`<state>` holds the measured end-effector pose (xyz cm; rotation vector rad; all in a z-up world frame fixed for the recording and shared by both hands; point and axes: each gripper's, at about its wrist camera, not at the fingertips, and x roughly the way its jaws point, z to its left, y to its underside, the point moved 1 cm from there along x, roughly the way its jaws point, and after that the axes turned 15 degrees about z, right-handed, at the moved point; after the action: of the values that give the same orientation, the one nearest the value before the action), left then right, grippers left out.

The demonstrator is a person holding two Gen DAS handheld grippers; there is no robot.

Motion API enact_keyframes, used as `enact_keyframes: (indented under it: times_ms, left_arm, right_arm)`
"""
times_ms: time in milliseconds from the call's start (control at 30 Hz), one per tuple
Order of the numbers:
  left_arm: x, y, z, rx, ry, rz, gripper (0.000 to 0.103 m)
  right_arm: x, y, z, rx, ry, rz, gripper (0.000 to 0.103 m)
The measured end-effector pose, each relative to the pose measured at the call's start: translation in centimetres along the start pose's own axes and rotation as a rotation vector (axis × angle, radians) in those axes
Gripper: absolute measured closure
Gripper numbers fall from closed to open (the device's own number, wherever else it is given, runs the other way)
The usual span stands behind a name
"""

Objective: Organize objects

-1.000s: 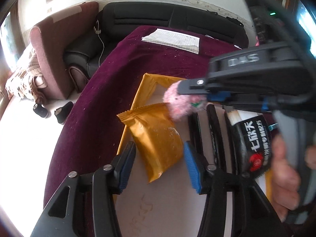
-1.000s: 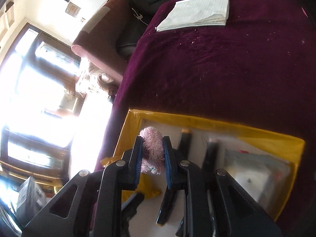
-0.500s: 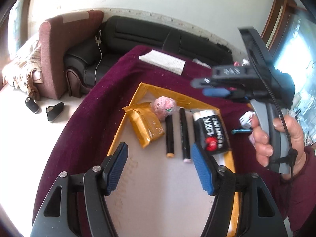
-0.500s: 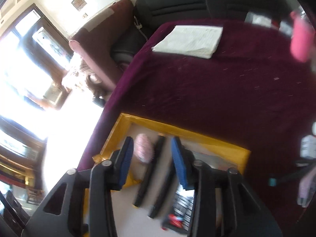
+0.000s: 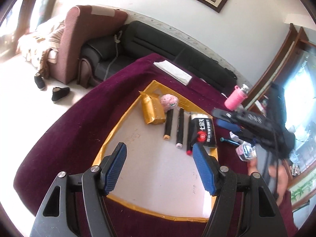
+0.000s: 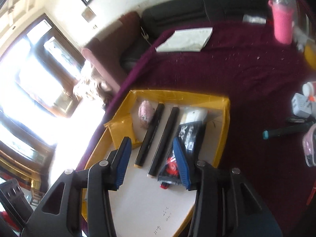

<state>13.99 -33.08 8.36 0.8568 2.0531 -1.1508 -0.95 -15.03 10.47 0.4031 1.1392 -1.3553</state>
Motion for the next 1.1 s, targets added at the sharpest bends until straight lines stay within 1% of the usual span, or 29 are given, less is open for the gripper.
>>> enact_keyframes:
  times_ms: [67,200,367,467,533,600,767,1000,1100]
  left_arm:
    - [-0.5,0.3,-0.6,-0.003,-0.013,-0.015,0.039]
    - [-2.0,1.5,-2.2,0.018,-0.029,-0.032,0.039]
    - [-4.2,2.9,-3.1,0.029,-0.046,-0.074,0.039]
    - [-5.7,3.1,-3.2,0.017,-0.014,-0.091,0.039]
    - [-6.4,3.0,-3.1,0.009,0.014,-0.101,0.036]
    - [-7.0,3.1,-3.2,0.006,0.032,-0.113,0.036]
    - [-7.3,3.3,-3.7,0.027,0.036,-0.127,0.036]
    - [-6.1,3.4,-4.3,0.052,0.037,-0.095,0.036]
    - [-5.4,3.5,-4.4,0.052,0.051,-0.078,0.036]
  right_arm:
    - [-1.0,1.5,0.1,-0.009,0.023,-0.037,0.054]
    - [-2.2,3.8,0.1,-0.028,0.061,-0.095,0.054]
    - [-3.5,5.6,-0.9,-0.017,0.052,-0.124,0.054]
    - [-4.1,6.7,-1.2,-0.022,0.073,-0.133,0.054]
    - [-4.4,7.4,-1.4,-0.026,0.082,-0.137,0.054]
    - [-4.8,8.0,-1.6,-0.026,0.097,-0.141,0.054]
    - [-5.7,8.8,-2.4,0.004,0.091,-0.162,0.053]
    - [-6.5,9.1,-2.7,0.015,0.117,-0.190,0.053]
    - [-6.4,9.1,-2.8,0.017,0.122,-0.190,0.053]
